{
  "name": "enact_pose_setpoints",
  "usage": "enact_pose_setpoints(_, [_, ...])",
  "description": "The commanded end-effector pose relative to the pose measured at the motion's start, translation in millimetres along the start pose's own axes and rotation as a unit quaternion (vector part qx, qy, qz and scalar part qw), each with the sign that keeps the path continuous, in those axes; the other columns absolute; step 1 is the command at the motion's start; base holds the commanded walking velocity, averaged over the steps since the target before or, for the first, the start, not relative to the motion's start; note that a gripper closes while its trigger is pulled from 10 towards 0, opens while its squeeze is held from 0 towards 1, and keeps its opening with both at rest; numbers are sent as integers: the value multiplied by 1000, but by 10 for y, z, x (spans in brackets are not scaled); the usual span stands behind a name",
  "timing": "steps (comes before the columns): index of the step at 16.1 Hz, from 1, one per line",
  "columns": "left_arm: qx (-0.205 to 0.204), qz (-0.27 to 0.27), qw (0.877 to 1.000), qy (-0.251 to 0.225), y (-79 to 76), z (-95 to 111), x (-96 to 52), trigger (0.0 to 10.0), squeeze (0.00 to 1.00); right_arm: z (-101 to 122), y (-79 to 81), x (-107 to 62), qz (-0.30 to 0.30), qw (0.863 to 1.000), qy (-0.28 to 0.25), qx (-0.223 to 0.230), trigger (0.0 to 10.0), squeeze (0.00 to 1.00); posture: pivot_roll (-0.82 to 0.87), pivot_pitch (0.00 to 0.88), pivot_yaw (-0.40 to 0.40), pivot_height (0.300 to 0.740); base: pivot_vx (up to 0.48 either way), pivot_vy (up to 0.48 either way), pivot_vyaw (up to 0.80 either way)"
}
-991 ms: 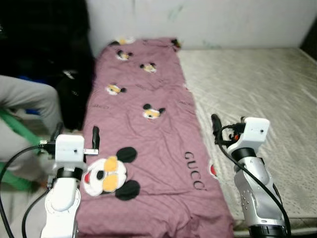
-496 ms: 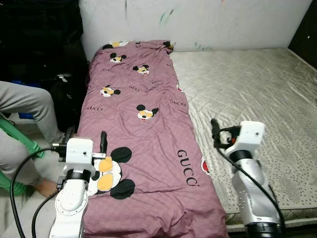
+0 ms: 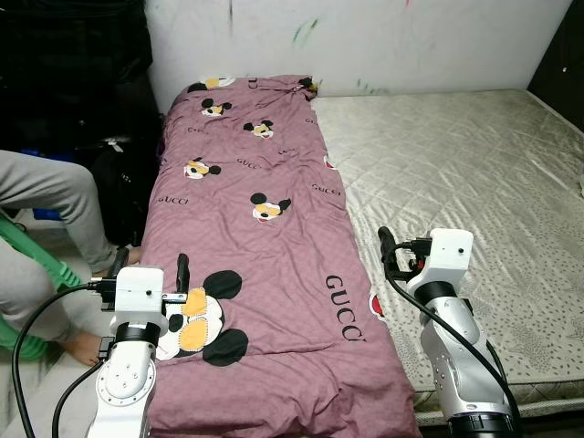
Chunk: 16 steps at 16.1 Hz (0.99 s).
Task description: Clean up the room
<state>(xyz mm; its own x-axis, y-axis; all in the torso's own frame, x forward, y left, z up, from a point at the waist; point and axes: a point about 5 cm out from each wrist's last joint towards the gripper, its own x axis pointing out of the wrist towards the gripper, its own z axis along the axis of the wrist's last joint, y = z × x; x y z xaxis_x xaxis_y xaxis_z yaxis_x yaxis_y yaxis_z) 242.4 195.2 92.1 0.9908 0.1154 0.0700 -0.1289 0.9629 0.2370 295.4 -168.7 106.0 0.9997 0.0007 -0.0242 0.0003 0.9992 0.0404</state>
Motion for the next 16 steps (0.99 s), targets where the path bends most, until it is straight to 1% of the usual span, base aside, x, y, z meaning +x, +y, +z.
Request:
enact_pose_setpoints(1, [1, -1, 1000, 0, 1, -6, 8, 10000, 0, -16, 8, -9, 3, 1000, 5, -3, 10000, 0, -74, 0, 21, 740, 0, 0, 0])
enact_pose_setpoints(16, [1, -1, 1000, 0, 1, -6, 8, 10000, 0, -16, 8, -9, 3, 1000, 5, -3, 10000, 0, -74, 0, 21, 740, 0, 0, 0])
